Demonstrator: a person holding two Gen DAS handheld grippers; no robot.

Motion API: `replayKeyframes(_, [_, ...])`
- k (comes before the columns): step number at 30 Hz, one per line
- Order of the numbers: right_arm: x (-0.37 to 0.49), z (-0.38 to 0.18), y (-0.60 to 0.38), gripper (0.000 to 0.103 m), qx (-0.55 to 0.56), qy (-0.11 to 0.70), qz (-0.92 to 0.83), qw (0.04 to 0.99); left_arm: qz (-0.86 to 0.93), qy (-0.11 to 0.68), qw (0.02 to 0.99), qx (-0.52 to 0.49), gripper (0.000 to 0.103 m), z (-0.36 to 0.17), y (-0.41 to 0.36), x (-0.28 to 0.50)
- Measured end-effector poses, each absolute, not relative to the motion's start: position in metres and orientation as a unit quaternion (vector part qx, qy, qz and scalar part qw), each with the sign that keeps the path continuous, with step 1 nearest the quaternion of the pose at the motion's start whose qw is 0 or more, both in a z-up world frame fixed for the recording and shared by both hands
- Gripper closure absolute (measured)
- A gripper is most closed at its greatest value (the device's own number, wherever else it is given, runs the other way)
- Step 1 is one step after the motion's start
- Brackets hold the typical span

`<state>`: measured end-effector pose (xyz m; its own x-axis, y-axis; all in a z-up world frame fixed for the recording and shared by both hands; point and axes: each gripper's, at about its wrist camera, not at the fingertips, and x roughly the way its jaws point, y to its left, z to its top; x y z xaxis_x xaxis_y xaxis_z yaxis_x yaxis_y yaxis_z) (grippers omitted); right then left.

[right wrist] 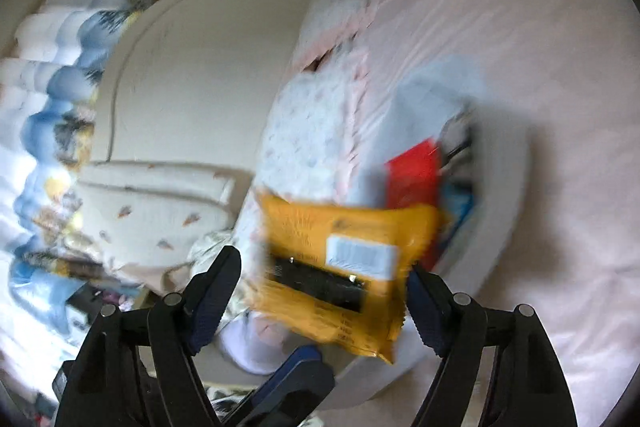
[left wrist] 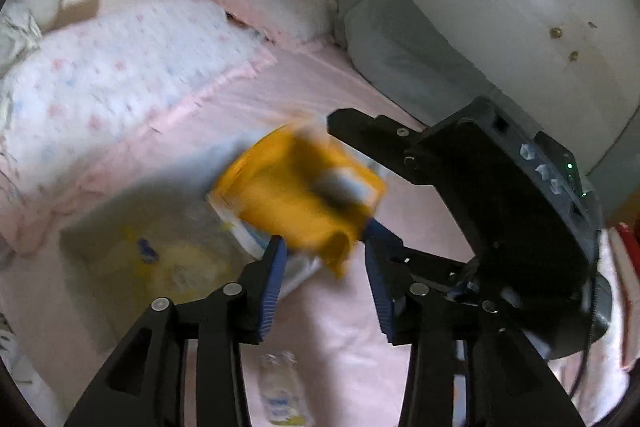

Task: Organize objects
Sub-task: 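Carry the yellow packet into the bin and open the right gripper, then grasp the small glass jar with the right gripper and lift it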

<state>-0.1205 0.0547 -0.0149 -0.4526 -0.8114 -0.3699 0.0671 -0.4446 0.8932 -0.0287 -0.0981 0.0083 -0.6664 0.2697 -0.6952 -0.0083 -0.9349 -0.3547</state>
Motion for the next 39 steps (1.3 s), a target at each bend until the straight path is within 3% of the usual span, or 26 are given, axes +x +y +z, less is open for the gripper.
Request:
replayKeyframes(3, [-0.119, -0.014, 0.039, 0.028, 0.423, -0.456, -0.702, 0.346, 0.903, -0.158, 0.053, -0.396, 0.061, 0.007, -0.108, -0.030])
replayKeyframes(8, [-0.100, -0.018, 0.030, 0.028, 0.444, -0.424, -0.722, 0.318, 0.898, -0.178, 0.015, -0.403, 0.061, -0.002, -0.135, -0.034])
replayKeyframes(13, [-0.098, -0.024, 0.024, 0.028, 0.460, -0.417, -0.723, 0.302, 0.901, -0.146, -0.014, -0.408, 0.061, -0.003, -0.136, -0.036])
replayKeyframes(22, [-0.079, -0.015, 0.045, 0.028, 0.494, -0.320, -0.776, 0.227, 0.879, -0.129, -0.034, -0.459, 0.061, -0.016, -0.141, -0.043])
replayKeyframes(26, [-0.055, -0.031, 0.058, 0.027, 0.572, -0.255, -0.763, 0.157, 0.855, -0.164, -0.070, -0.487, 0.061, -0.026, -0.162, -0.040])
replayKeyframes(30, [-0.043, -0.072, 0.037, 0.027, 0.664, -0.170, -0.711, 0.155, 0.841, -0.175, -0.114, -0.499, 0.061, -0.033, -0.174, -0.033])
replayKeyframes(36, [-0.031, -0.110, -0.015, 0.039, 0.726, -0.051, -0.667, 0.160, 0.842, -0.164, -0.106, -0.503, 0.061, -0.029, -0.161, -0.030])
replayKeyframes(38, [-0.033, -0.120, -0.020, 0.067, 0.726, -0.054, -0.666, 0.163, 0.844, -0.160, -0.102, -0.501, 0.061, -0.028, -0.157, -0.029])
replayKeyframes(39, [-0.036, -0.127, -0.020, 0.067, 0.731, -0.059, -0.662, 0.156, 0.845, -0.160, -0.099, -0.500, 0.061, -0.028, -0.156, -0.032])
